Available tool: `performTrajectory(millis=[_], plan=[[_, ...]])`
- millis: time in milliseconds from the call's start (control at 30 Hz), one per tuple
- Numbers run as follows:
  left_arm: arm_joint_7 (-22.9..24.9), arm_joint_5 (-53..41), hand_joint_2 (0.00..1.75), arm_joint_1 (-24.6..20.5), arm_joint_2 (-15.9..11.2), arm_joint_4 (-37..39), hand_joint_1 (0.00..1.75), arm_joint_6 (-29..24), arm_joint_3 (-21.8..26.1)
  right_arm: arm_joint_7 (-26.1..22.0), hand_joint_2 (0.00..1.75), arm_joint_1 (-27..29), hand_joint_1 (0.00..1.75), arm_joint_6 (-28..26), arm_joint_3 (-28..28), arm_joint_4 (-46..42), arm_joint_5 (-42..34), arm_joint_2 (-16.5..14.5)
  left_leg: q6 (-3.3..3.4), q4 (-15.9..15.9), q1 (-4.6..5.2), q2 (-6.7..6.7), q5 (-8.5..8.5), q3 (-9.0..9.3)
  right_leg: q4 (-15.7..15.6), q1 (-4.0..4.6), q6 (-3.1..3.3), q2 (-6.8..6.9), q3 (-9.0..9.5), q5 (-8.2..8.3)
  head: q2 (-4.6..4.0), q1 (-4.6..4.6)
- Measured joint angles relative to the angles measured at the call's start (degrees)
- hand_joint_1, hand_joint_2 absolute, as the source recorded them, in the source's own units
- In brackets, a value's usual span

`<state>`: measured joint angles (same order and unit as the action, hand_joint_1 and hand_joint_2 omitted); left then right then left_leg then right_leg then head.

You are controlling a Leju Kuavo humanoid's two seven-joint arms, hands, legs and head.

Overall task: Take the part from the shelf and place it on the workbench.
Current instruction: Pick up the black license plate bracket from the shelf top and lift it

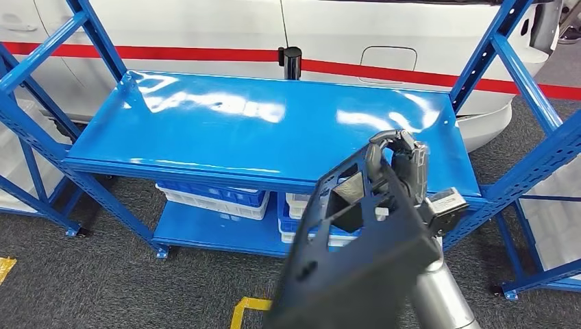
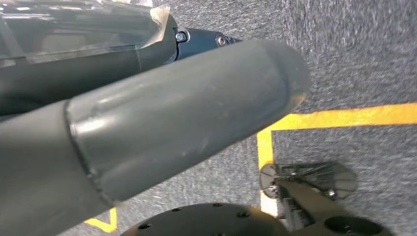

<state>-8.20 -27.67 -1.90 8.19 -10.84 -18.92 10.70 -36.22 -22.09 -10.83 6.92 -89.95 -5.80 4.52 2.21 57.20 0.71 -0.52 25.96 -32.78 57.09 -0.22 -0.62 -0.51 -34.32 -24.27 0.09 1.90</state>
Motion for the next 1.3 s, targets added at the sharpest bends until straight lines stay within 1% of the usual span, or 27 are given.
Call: performTrajectory(millis=[133, 233, 367, 467, 533, 633, 700, 767, 900, 1000, 1133, 1300], plan=[[2.62, -1.32, 0.00, 0.00, -0.02, 0.02, 0.00, -0.46, -1.42, 5.78, 1.75, -5.28, 1.75, -1.84, 0.06, -2.71, -4.40, 0.30, -0.01, 0.00, 0.00, 0.03, -0.04, 0.04, 0.00, 0.00, 0.01, 0.00, 0.00, 0.01, 0.00, -0.01], [3.68, -1.76, 0.00, 0.00, -0.02, 0.02, 0.00, -0.93, -1.76, 8.82, 1.75, -9.99, 1.75, -2.29, 0.42, -3.97, -7.90, 0.66, -0.03, 0.01, 0.00, 0.03, -0.08, 0.10, 0.01, 0.01, 0.01, 0.01, 0.01, 0.02, -0.01, -0.01], [4.02, -1.79, 0.00, -0.01, 0.02, 0.02, 0.00, -0.93, -2.03, 9.93, 1.75, -13.61, 1.75, -2.31, 1.47, -5.48, -8.83, 1.15, -0.03, 0.01, -0.01, 0.02, -0.09, 0.10, 0.02, 0.02, 0.01, 0.01, 0.02, 0.02, -0.01, -0.01], [3.87, -0.93, 0.00, -0.01, 0.11, 0.02, 0.00, -0.18, -2.08, 11.10, 1.75, -15.52, 1.75, -1.07, 2.90, -6.48, -8.23, 1.80, -0.03, 0.01, -0.01, 0.03, -0.07, 0.09, 0.01, 0.01, 0.00, 0.00, 0.01, 0.01, 0.00, 0.00], [3.42, -0.22, 0.00, -0.02, 0.26, 0.02, 0.00, 0.41, -2.03, 12.11, 1.75, -16.34, 1.75, -0.17, 4.10, -6.97, -7.55, 2.38, -0.03, 0.01, -0.01, 0.02, -0.06, 0.10, 0.01, 0.02, 0.00, 0.00, 0.00, 0.00, 0.00, -0.01], [2.84, 0.35, 0.00, -0.01, 0.57, 0.02, 0.00, 0.74, -1.71, 12.41, 1.75, -16.40, 1.75, 0.41, 5.44, -7.21, -6.94, 3.23, -0.02, 0.01, 0.00, -0.01, -0.04, 0.09, 0.00, 0.02, 0.00, 0.02, 0.00, -0.01, -0.01, -0.01], [2.37, 0.94, 0.00, -0.01, 0.68, 0.02, 0.00, 0.90, -1.36, 12.37, 1.75, -15.81, 1.75, 0.80, 5.89, -7.26, -6.13, 4.02, -0.02, 0.01, 0.00, -0.01, -0.04, 0.13, -0.01, 0.02, 0.00, 0.02, 0.02, -0.01, -0.01, -0.01], [1.68, 1.63, 0.00, -0.01, 0.74, 0.02, 0.00, 1.35, -0.81, 12.08, 1.75, -13.83, 1.75, 1.64, 6.00, -7.52, -4.77, 5.22, 0.00, 0.01, 0.01, -0.03, -0.02, 0.18, -0.04, 0.02, 0.00, 0.03, 0.07, -0.01, -0.01, -0.01], [0.87, 2.20, 0.00, 0.04, 0.77, 0.02, 0.00, 2.57, 0.38, 10.49, 1.75, -6.73, 1.75, 4.14, 5.55, -8.59, -2.47, 8.08, 0.06, 0.01, 0.01, -0.05, 0.02, 0.15, -0.06, 0.01, -0.01, 0.05, 0.11, -0.01, -0.01, -0.01], [0.28, 2.46, 0.00, 0.04, 0.81, 0.02, 0.00, 3.26, 1.12, 9.67, 1.75, -2.44, 1.75, 5.09, 4.32, -9.19, -1.82, 9.80, 0.11, 0.01, 0.01, -0.04, 0.07, 0.13, -0.06, 0.01, -0.01, 0.04, 0.10, -0.01, -0.01, -0.01], [-0.62, 2.54, 0.00, 0.04, 0.92, 0.02, 0.00, 3.96, 1.57, 9.06, 1.75, 0.99, 1.75, 5.76, 2.71, -9.49, -0.54, 11.03, 0.15, 0.01, 0.01, -0.02, 0.10, 0.14, -0.07, 0.01, -0.01, 0.03, 0.10, -0.02, 0.00, 0.00], [-1.10, 3.44, 0.00, 0.05, 1.05, 0.02, 0.00, 4.55, 2.72, 7.99, 1.75, 4.01, 1.75, 7.02, 1.57, -9.61, 0.76, 11.83, 0.15, 0.00, 0.01, -0.01, 0.11, 0.15, -0.07, 0.02, -0.01, 0.03, 0.10, -0.02, 0.00, -0.02]])
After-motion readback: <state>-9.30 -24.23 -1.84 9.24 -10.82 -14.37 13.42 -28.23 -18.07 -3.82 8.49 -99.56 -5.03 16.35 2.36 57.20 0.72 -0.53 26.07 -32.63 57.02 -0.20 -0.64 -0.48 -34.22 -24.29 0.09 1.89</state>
